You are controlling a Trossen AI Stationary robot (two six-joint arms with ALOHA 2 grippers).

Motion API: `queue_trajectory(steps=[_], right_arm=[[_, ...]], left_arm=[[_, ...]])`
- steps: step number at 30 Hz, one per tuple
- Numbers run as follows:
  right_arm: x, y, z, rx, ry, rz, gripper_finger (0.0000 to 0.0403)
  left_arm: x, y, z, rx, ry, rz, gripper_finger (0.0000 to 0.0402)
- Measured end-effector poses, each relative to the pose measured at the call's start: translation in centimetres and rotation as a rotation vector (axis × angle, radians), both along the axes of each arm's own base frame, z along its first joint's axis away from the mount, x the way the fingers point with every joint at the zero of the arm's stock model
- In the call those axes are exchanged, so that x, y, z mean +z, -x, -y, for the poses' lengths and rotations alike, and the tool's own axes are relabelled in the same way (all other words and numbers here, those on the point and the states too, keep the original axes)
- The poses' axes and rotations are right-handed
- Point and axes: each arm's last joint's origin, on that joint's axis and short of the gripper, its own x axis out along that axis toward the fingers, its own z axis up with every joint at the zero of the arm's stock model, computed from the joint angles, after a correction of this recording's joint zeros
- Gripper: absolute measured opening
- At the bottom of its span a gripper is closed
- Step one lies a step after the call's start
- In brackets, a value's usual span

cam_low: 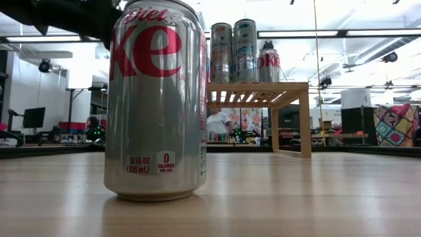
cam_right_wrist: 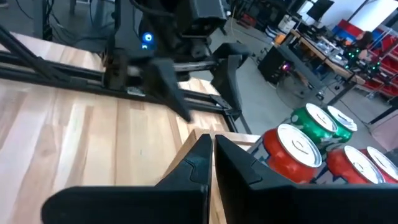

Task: Place canned beverage on shelf
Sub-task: Put the red soda can aligned with other red soda can on the shelf

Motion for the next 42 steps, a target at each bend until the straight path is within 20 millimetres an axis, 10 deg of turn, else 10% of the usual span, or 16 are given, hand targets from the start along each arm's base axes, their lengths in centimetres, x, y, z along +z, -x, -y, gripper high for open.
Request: queue_trajectory(steps=[22, 42], right_arm=[[-0.5, 0.3, 2.8, -0.062, 0.049, -0.097, 0.0009], [-0.8, 0.4, 2.9, -0.08, 0.013, -0.121, 0.0009]], left_arm=[[-2.1, -3.5, -1.6, 0.3, -0.141, 0.048, 0.0013], [-3.7, -5.4, -2.1, 0.338, -0.058, 0.078, 0.0001]])
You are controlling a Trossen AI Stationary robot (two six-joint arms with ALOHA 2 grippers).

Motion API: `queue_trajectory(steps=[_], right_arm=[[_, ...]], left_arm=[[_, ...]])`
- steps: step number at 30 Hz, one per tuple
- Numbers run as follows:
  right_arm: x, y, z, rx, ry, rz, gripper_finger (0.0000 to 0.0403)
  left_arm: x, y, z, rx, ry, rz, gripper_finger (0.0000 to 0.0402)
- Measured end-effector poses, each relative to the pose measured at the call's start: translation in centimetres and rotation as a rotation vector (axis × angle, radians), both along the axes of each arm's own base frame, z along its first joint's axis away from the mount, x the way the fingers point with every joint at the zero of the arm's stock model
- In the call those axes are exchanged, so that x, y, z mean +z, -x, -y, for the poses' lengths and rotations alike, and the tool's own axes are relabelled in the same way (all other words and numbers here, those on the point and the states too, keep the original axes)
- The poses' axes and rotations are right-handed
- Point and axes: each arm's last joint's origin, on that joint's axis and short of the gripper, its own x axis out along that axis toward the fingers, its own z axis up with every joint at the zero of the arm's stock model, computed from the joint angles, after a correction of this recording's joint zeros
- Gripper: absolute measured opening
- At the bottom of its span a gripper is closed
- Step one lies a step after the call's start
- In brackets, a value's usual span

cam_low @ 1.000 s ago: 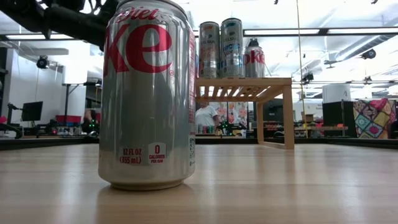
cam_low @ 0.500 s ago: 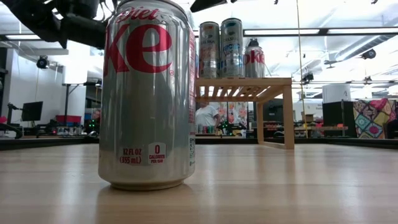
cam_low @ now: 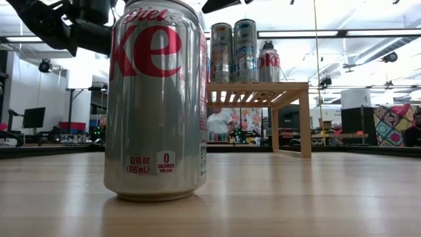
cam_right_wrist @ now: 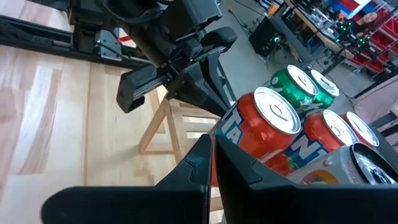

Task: Place canned beverage on shelf
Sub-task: Put the red soda can aligned with other red soda can on the shelf

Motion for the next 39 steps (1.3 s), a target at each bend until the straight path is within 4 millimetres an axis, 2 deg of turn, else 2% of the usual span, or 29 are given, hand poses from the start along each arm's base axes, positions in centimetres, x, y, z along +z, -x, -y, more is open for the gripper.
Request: queue_trajectory(steps=[12, 26, 32, 39], right_arm=[[0.0, 0.0, 0.0, -0.016, -0.037, 0.02, 0.0009], [0.0, 0.0, 0.0, -0.03, -0.068, 0.036, 0.0009], [0.0, 0.0, 0.0, -0.042, -0.097, 0.051, 0.0009], [0.9, 0.0, 0.0, -0.055, -0.133, 0.086, 0.0009]], left_arm=[[-0.4, -0.4, 0.1, -0.067, 0.064, 0.025, 0.0001], [0.0, -0.6, 0.3, -0.123, 0.075, 0.084, 0.0001], [-0.5, -1.0, 0.2, -0.139, 0.081, 0.062, 0.0001], [-0.7, -1.1, 0.2, -0.14, 0.076, 0.058, 0.0001]])
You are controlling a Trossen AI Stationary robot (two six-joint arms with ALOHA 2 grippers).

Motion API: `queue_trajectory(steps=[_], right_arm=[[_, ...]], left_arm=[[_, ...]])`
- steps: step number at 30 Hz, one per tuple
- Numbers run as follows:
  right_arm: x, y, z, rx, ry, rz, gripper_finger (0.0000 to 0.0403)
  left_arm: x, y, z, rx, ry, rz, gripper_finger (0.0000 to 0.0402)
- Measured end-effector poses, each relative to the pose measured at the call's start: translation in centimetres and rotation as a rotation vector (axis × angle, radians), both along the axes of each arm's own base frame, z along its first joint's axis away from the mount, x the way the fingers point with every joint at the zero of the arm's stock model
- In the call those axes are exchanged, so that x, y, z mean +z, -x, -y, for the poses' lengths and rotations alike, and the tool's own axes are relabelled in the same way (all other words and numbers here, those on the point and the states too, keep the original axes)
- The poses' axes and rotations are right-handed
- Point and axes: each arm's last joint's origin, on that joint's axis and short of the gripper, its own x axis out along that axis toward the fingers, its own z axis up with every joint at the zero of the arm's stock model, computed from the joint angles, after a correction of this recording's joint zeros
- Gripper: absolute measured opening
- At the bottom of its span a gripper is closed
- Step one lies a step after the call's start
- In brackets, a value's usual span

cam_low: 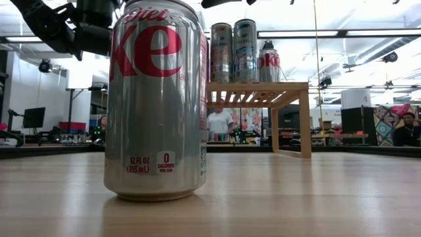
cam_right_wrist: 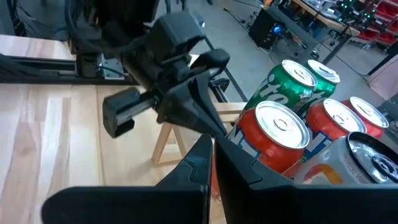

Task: Place canned beverage on shelf
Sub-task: Put the red soda can aligned with other red soda can on the shelf, then adjust the soda cans on the shelf

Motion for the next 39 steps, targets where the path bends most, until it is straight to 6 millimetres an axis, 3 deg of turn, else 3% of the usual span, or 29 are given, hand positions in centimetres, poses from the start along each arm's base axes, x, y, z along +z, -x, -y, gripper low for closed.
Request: queue_trajectory(steps=[7, 12, 23, 30, 35, 39], right_arm=[[1.2, 0.2, 0.0, -0.017, -0.041, 0.024, 0.0009], [3.6, 0.9, 1.1, -0.089, -0.146, 0.046, 0.0009], [9.4, 2.8, 2.0, -0.117, -0.186, 0.137, 0.0009], [11.8, 4.9, 2.0, -0.118, -0.175, 0.093, 0.0009], [12.6, 6.3, 2.1, -0.138, -0.183, 0.05, 0.0009], [12.6, 7.7, 2.8, -0.183, -0.21, 0.014, 0.0009]], left_arm=[[1.7, 1.2, 0.2, 0.001, -0.076, 0.017, 0.0001], [3.5, 3.0, 0.6, 0.004, -0.167, 0.013, 0.0001], [6.6, 7.1, 1.4, 0.029, -0.348, 0.052, 0.0001], [6.8, 7.5, 1.5, 0.031, -0.363, 0.048, 0.0001], [6.6, 7.1, 1.5, 0.027, -0.348, 0.036, 0.0001], [7.8, 6.6, 1.4, -0.012, -0.326, 0.059, 0.0001]])
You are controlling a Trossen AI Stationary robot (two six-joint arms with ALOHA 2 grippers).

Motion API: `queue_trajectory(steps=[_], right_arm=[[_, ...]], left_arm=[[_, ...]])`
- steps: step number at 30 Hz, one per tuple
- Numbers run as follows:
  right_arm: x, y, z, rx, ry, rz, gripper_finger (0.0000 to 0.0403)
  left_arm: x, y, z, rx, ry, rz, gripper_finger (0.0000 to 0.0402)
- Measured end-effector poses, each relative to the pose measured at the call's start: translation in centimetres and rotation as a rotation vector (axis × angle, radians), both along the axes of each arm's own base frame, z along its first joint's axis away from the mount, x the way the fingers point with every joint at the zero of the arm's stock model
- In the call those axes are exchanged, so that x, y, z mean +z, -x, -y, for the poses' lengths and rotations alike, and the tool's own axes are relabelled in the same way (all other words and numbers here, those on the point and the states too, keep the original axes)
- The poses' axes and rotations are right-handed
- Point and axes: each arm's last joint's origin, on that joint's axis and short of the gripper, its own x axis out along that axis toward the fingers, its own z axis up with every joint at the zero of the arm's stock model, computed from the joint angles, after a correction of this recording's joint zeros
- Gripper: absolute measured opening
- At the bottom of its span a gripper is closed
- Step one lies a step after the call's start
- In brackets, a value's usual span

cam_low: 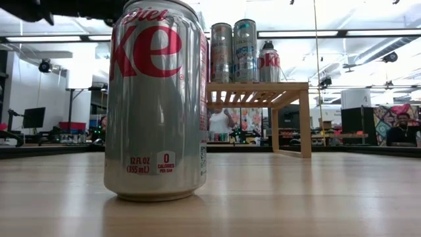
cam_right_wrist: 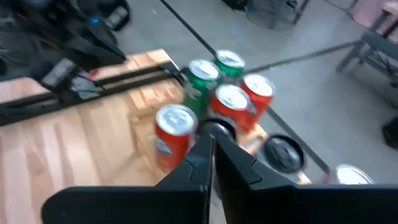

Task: Place canned beverage on shelf
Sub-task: Adjust the soda cans on the shelf

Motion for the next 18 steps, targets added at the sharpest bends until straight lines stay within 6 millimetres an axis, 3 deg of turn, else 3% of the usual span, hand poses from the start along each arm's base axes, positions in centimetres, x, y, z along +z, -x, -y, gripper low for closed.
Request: queue_trajectory(steps=[7, 18], right_arm=[[0.1, 1.3, 0.2, -0.007, 0.001, -0.044, 0.0009], [-0.2, 2.5, 0.4, 0.017, 0.053, -0.143, 0.0009]], left_arm=[[2.3, -1.8, -0.5, -0.014, -0.036, -0.082, 0.0], [4.4, -4.8, -3.6, 0.087, -0.035, -0.195, 0.0]])
